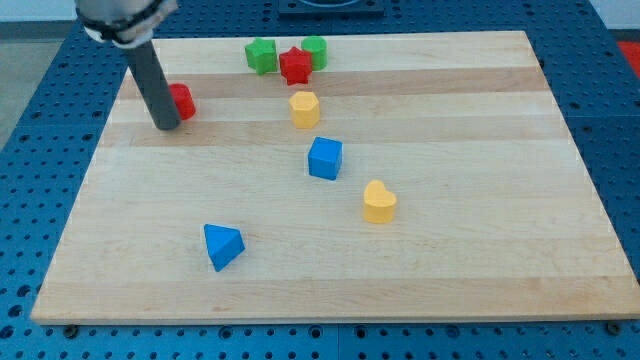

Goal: Push the red circle into the green star

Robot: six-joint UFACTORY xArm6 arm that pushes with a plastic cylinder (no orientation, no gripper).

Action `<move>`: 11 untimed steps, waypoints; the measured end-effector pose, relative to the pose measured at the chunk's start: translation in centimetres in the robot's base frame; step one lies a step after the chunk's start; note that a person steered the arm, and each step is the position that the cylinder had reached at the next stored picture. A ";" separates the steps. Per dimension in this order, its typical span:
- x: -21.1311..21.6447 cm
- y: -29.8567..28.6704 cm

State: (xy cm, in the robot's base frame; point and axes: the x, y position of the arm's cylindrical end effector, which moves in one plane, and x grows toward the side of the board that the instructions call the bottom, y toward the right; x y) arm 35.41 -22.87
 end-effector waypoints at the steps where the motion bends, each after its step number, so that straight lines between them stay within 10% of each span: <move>1: -1.5 -1.2; 9: -7.8 8.9; 11: -1.5 13.2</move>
